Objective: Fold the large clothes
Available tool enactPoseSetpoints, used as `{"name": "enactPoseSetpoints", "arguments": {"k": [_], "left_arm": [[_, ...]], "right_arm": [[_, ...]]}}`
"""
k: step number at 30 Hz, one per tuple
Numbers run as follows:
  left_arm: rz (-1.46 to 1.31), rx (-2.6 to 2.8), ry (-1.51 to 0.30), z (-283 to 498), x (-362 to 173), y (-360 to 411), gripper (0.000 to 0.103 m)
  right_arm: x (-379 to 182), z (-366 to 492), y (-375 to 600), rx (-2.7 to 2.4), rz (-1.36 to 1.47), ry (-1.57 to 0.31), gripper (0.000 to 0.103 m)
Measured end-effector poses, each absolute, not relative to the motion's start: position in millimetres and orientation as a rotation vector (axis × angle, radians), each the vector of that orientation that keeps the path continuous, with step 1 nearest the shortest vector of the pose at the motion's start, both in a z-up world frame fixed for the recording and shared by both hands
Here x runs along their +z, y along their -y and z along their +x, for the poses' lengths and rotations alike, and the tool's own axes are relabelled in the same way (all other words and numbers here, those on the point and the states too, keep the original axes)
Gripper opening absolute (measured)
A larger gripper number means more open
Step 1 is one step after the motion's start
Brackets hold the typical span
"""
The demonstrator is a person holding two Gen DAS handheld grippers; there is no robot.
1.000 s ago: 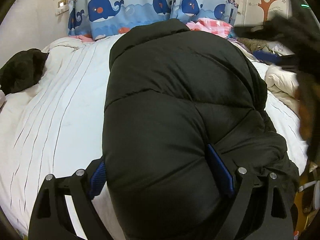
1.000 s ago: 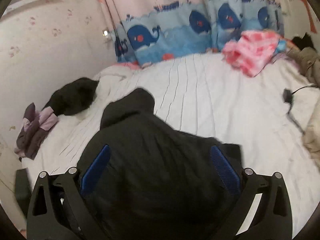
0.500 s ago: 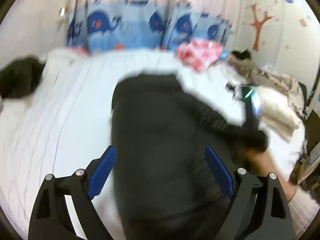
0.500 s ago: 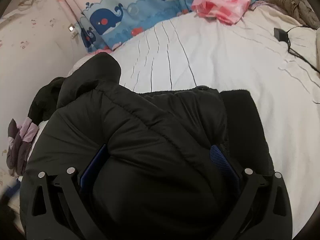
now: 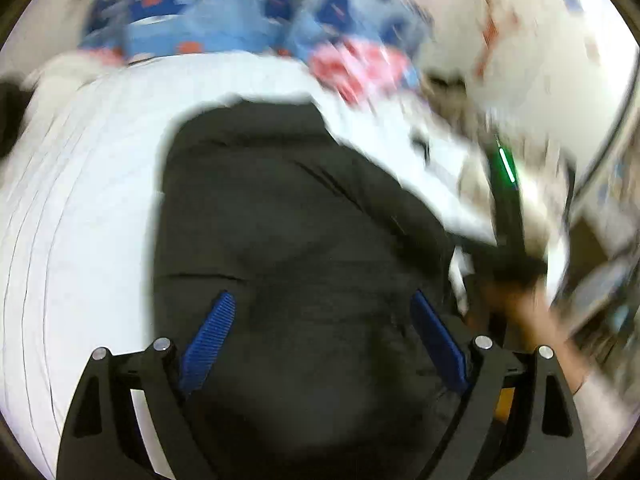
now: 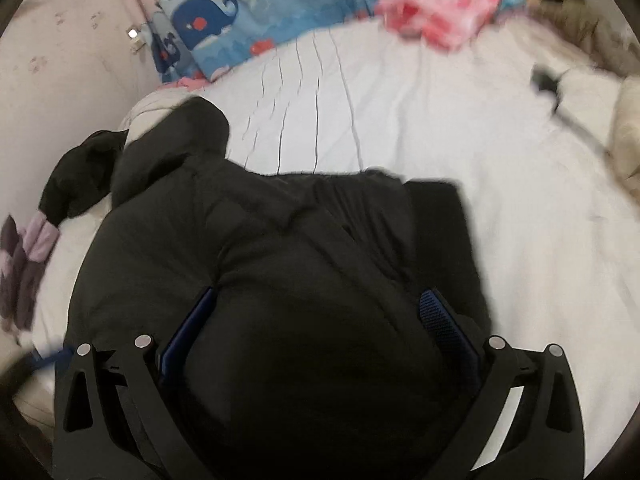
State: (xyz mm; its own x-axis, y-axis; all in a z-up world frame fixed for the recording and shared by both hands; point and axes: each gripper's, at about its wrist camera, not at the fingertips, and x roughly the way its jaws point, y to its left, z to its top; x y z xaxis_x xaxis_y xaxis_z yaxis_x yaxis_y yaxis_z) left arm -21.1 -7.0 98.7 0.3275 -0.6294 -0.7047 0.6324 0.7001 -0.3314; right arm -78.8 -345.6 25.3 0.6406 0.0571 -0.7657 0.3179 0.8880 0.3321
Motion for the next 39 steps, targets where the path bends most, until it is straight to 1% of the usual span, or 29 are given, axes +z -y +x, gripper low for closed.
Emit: {"name": "enactPoseSetpoints", "arguments": {"k": [2, 4, 6, 7, 9, 10, 12, 13, 14, 17, 20, 22, 24, 25, 26, 28, 30, 31, 32, 34, 37, 39], "left_arm": [[-0.099, -0.761, -0.944, 3.4, 97.0, -18.6, 0.088], [-0.181, -0.723, -1.055, 35.1, 77.2, -31.1, 0.09], [-0.226, -0.719, -1.179, 53.8, 48.5, -27.7, 0.091], [-0.253, -0.742, -1.26, 60.3, 25.7, -19.6, 0.097], [-0.341, -0.807, -1.345, 63.6, -2.2, -9.3, 0.097], [-0.353, -0.808, -1.343, 62.3, -3.9, -8.8, 0.096], [-0.341, -0.847, -1.292, 56.9, 7.5, -9.2, 0.087], [-0.313, -0.868, -1.249, 52.0, 19.0, -11.4, 0.078], [-0.28, -0.874, -1.207, 48.2, 31.7, -15.9, 0.073], [-0.197, -0.831, -1.076, 40.0, 69.9, -43.2, 0.071], [-0.124, -0.725, -0.976, 35.7, 99.4, -88.1, 0.071], [-0.127, -0.631, -0.984, 42.5, 98.8, -122.3, 0.071], [-0.157, -0.554, -1.059, 52.1, 75.9, -154.7, 0.076], [-0.175, -0.514, -1.111, 58.3, 53.3, -171.2, 0.08], [-0.196, -0.504, -1.127, 63.1, 36.4, -183.9, 0.086], [-0.22, -0.519, -1.142, 65.8, 23.0, -192.7, 0.088], [-0.154, -0.507, -1.111, 62.1, 36.7, -182.1, 0.088], [-0.083, -0.474, -1.059, 59.7, 53.1, -175.0, 0.087], [-0.037, -0.438, -0.988, 55.3, 71.7, -171.3, 0.087], [-0.035, -0.425, -0.873, 51.9, 103.3, -172.9, 0.087], [-0.086, -0.44, -0.815, 64.4, 120.4, -169.4, 0.087], [-0.072, -0.451, -0.832, 75.0, 112.0, -154.4, 0.087]], "right_arm": [[33.4, -96.5, 338.6, -0.182, 0.371, -0.856, 0.096], [31.8, -105.9, 337.5, -0.212, 0.325, -0.856, 0.096], [19.3, -105.7, 341.1, -0.226, 0.342, -0.877, 0.096], [13.7, -104.2, 342.6, -0.223, 0.357, -0.886, 0.096], [-5.8, -99.5, 346.4, -0.222, 0.422, -0.901, 0.096], [-13.9, -97.8, 349.4, -0.213, 0.474, -0.899, 0.097], [-21.0, -93.5, 352.9, -0.196, 0.54, -0.878, 0.097], [-22.8, -92.0, 352.4, -0.195, 0.563, -0.87, 0.097], [-22.3, -87.0, 349.5, -0.195, 0.591, -0.872, 0.097], [-16.0, -62.1, 325.2, -0.107, 0.647, -0.875, 0.097], [-11.1, -28.0, 277.9, 0.016, 0.655, -0.871, 0.097], [-11.8, -5.6, 241.2, 0.086, 0.618, -0.882, 0.097], [-17.0, 14.8, 206.4, 0.105, 0.519, -0.929, 0.097], [-18.2, 20.6, 196.3, 0.103, 0.468, -0.942, 0.097], [-18.0, 24.4, 191.5, 0.103, 0.425, -0.947, 0.097], [-16.8, 26.4, 190.0, 0.115, 0.353, -0.986, 0.097], [-10.0, 22.6, 195.6, 0.115, 0.314, -1.026, 0.097], [-1.0, 19.2, 202.5, 0.099, 0.315, -1.039, 0.097], [8.3, 15.2, 206.6, 0.08, 0.312, -1.032, 0.097], [44.7, 6.0, 217.5, 0.038, 0.308, -0.923, 0.097], [89.3, 15.9, 213.3, 0.077, 0.323, -0.75, 0.097], [94.7, 41.5, 201.3, 0.144, 0.312, -0.741, 0.097]]}}
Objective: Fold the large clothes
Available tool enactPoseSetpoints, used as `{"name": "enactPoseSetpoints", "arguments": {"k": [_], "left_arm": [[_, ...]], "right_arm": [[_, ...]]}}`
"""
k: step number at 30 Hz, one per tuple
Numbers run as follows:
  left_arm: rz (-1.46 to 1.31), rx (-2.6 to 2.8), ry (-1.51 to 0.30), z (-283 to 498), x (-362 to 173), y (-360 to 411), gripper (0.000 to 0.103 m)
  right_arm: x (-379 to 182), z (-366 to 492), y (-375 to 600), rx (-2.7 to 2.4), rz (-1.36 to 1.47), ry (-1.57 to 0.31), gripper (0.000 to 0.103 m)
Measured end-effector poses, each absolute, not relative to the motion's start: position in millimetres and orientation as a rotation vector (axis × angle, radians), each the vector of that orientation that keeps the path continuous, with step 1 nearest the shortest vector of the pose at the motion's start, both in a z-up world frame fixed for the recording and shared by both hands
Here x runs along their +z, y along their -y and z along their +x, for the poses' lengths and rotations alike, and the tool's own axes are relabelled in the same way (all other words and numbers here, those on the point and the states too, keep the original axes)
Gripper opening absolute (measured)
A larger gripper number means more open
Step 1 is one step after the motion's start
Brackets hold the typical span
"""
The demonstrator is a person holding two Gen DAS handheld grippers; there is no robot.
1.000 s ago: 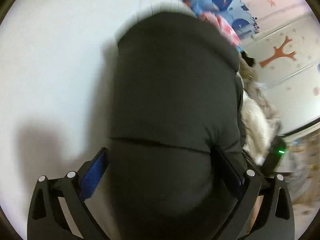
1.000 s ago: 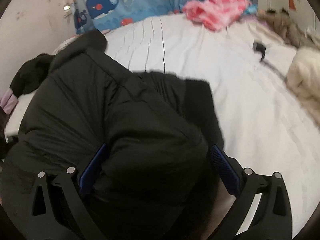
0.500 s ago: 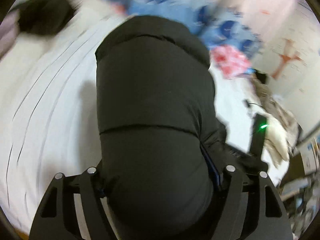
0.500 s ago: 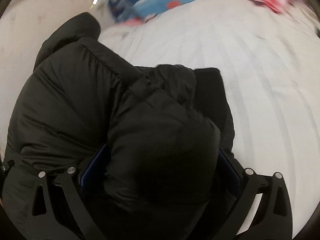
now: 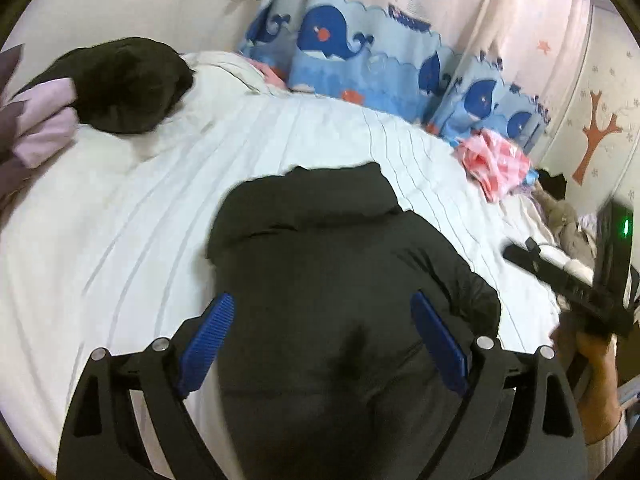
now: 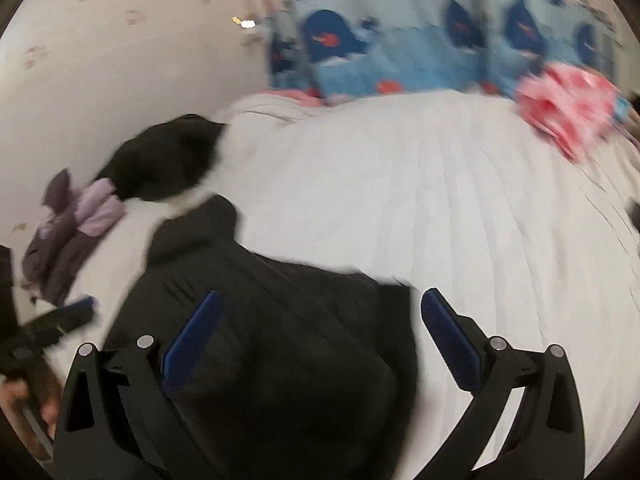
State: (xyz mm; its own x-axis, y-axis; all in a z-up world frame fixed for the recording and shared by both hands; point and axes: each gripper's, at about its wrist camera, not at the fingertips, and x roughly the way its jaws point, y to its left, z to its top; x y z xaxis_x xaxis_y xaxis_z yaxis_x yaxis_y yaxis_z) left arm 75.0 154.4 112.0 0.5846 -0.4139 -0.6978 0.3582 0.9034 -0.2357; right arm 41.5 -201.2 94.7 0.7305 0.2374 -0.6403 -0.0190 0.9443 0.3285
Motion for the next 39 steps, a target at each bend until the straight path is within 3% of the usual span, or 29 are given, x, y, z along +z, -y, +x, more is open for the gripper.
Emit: {"name": "enactPoseSetpoints", "arguments": {"k": [4, 6, 8, 12, 17, 20, 23, 30, 36, 39], "left_arm": [[-0.012, -0.412, -0.912, 103.9, 60.1, -126.6, 0.089], [-0.053, -0.435, -0.95, 116.9, 49.7, -123.9, 0.091], [-0.016, -0.446, -0.979, 126.4, 44.2, -113.9, 0.094], [0.035, -0.464, -0.999, 126.4, 52.7, -118.0, 0.094], [-0.065, -0.514, -0.914, 67.2, 91.8, -151.5, 0.092], [-0.041, -0.531, -0.949, 41.7, 70.6, -144.3, 0.093], [0.067, -0.483, -0.943, 41.9, 48.5, -129.0, 0.097], [0.054, -0.468, -0.917, 29.8, 83.7, -148.2, 0.096], [0.026, -0.447, -0.949, 33.5, 41.2, -142.7, 0.097], [0.03, -0.455, -0.938, 26.9, 41.4, -143.9, 0.097]], "right_arm": [[15.3, 107.7, 186.1, 0.11, 0.291, -0.938, 0.097], [-34.0, 114.0, 202.4, 0.114, 0.461, -0.947, 0.097], [-45.4, 113.3, 210.8, 0.091, 0.496, -0.951, 0.096], [-24.6, 103.8, 208.8, 0.065, 0.436, -1.019, 0.096], [54.0, 11.0, 184.4, 0.204, 0.284, -0.794, 0.096], [15.6, -21.5, 159.2, 0.184, 0.211, -0.93, 0.096], [-32.2, -38.4, 152.9, 0.174, 0.406, -0.982, 0.096], [-2.7, -52.0, 145.9, 0.186, 0.378, -1.034, 0.097], [61.2, -52.2, 152.6, 0.072, 0.226, -0.766, 0.097], [19.6, -7.4, 153.5, -0.023, 0.064, -0.876, 0.097]]}}
